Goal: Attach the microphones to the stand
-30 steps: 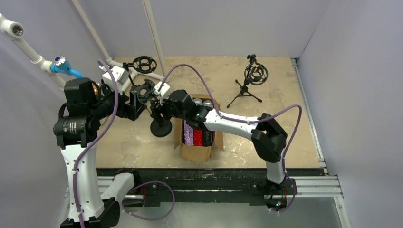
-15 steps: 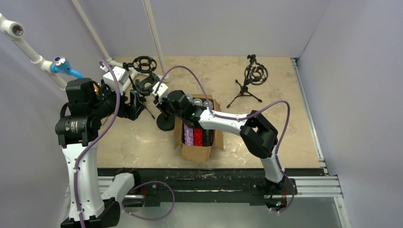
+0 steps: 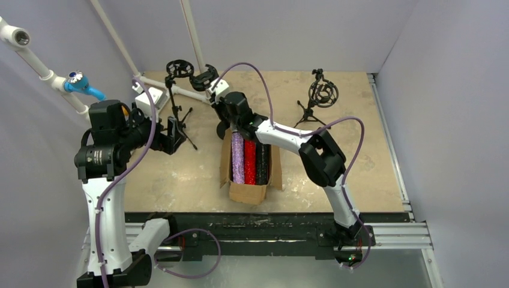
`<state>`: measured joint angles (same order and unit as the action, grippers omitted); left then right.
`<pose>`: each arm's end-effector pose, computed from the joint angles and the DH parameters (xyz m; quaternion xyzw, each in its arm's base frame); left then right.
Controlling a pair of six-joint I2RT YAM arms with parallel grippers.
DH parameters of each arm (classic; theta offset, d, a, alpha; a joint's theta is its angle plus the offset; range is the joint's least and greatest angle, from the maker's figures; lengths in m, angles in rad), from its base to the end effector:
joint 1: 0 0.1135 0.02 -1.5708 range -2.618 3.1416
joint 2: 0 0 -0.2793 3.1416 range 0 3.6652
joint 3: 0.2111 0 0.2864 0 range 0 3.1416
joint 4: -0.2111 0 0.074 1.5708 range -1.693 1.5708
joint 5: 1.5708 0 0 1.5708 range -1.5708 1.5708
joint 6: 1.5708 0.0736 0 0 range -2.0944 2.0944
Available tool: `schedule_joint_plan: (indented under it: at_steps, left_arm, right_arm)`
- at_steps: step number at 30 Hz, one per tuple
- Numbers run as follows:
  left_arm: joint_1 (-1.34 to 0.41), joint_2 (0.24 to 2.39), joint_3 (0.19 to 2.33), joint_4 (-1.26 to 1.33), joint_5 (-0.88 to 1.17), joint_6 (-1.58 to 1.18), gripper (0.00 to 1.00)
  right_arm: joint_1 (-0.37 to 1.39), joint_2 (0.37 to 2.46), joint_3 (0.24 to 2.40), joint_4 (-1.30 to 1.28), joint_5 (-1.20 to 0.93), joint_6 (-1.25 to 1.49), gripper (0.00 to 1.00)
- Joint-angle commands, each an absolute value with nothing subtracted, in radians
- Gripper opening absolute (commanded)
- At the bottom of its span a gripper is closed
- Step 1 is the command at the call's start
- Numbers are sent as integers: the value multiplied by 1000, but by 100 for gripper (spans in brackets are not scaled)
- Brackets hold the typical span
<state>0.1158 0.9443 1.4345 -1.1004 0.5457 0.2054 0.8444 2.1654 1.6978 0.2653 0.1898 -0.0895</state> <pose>0.1904 -0.0163 0.4461 0.1626 0.8476 -0.1648 0.4774 0.4068 0.4369 0.2428 -0.2938 0.7158 0.1636 0.6120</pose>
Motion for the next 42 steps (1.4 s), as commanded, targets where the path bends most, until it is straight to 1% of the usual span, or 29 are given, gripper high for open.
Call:
schedule_joint_plan:
  at_steps: [1, 2, 5, 10, 12, 15, 17, 19, 21, 24, 27, 31, 35, 39, 42]
  left_arm:
    - [122, 956, 1392, -1101, 619, 242, 85]
    - [123, 962, 1375, -1100, 638, 241, 86]
    - [120, 974, 1313, -1077, 689, 229, 90]
    - [120, 987, 1257, -1022, 629, 241, 90]
    - [119, 985, 1252, -1009, 621, 239, 90]
    - [109, 985, 1237, -991, 662, 216, 90]
    - [57, 995, 1224, -979, 652, 207, 90]
    - [-37, 1007, 1202, -958, 601, 201, 90]
    - [-110, 1023, 1175, -918, 573, 182, 90]
    - [-164, 1097, 1162, -876, 569, 145, 90]
    - [-205, 1183, 1159, -843, 557, 118, 88]
    - [-269, 1256, 1143, -809, 534, 110, 86]
    - [-309, 1305, 1112, -774, 549, 91, 84]
    - [-333, 1348, 1079, -757, 602, 39, 82]
    - [-349, 1358, 1053, -740, 590, 29, 78]
  right_arm:
    - [845, 2153, 1756, 333, 249, -60, 25]
    - [845, 2148, 1739, 337, 251, -46, 28]
    - [845, 2113, 1665, 380, 251, -11, 43]
    - [845, 2045, 1573, 414, 240, 23, 56]
    - [845, 2012, 1534, 423, 238, 45, 65]
    - [845, 1969, 1518, 399, 267, 52, 77]
    - [845, 1939, 1525, 355, 299, 56, 83]
    - [845, 1900, 1541, 282, 336, 67, 86]
    - [844, 1859, 1552, 200, 368, 96, 87]
    - [844, 1791, 1510, 126, 396, 132, 90]
    - [842, 1724, 1465, 10, 448, 199, 90]
    - [842, 1575, 1293, -122, 489, 337, 84]
    - [841, 1418, 1114, -181, 457, 464, 77]
    - [842, 1345, 998, -198, 376, 555, 71]
    - [842, 1329, 957, -188, 348, 571, 67]
